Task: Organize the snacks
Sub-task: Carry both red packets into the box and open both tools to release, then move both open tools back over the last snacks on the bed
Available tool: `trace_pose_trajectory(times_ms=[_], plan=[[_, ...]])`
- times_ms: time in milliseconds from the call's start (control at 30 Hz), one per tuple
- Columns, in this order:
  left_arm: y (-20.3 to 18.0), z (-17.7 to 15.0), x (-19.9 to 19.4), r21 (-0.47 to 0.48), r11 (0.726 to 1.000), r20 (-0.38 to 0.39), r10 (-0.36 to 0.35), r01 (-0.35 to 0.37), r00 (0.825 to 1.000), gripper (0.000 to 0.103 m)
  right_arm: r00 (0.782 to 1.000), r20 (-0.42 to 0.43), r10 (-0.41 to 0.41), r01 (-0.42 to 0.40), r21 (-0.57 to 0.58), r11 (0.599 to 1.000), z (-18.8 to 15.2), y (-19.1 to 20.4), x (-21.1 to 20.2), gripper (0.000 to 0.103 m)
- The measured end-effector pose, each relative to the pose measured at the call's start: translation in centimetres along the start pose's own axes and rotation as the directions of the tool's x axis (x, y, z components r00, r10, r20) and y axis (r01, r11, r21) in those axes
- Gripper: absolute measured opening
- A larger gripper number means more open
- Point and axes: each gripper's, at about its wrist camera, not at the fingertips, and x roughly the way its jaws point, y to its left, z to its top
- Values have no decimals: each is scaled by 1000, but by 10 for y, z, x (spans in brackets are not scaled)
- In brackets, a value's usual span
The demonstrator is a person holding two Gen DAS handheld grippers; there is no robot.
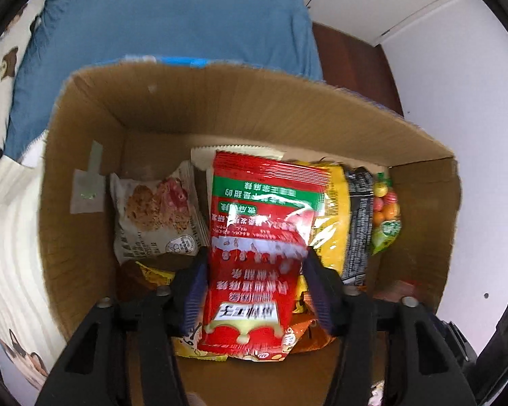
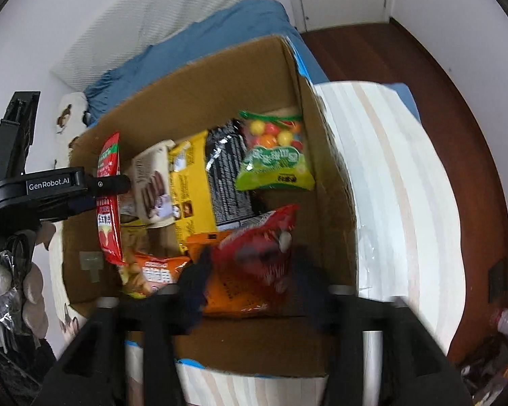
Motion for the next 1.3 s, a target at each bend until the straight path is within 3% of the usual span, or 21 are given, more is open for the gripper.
trace_pose_trajectory(times_ms=[33,67,100,133,300,600,867,1100,1167,1300], plan=[[0,1,1,8,1000,8,9,-9,1000,75,1000,-7,-7,7,-13,1000,1,3,2,79],[0,2,0,14,1000,16,16,-16,1000,91,1000,-16,-26,26,-26,999,1,6,5,80],[0,1,-1,19,1000,27,13,-14,1000,94,999,-18,-27,26,-31,999,2,8,6,82],[0,1,-2,19,1000,28,12,-13,1000,94,999,-21,-27,26,-35,999,2,11,7,88],[0,-8,-11,25,1000,44,3,-4,999,94,998,-19,-64,63,-61,996,5,22,9,96],[-5,-60,-47,82,994,174,53,-68,983,94,997,20,-73,75,-69,995,-6,29,-7,97],[-1,-120,-81,95,988,306,86,-121,948,94,995,92,-37,45,-93,995,-37,44,-35,97],[21,-177,-114,60,987,447,109,-151,888,94,990,122,64,-54,-84,995,-85,48,-48,97],[36,-196,-115,27,984,470,144,-177,871,94,990,130,63,-54,-72,996,-99,46,-46,97],[77,-222,-97,-47,980,438,194,-193,878,94,989,115,98,-97,-17,995,-126,33,-30,94]])
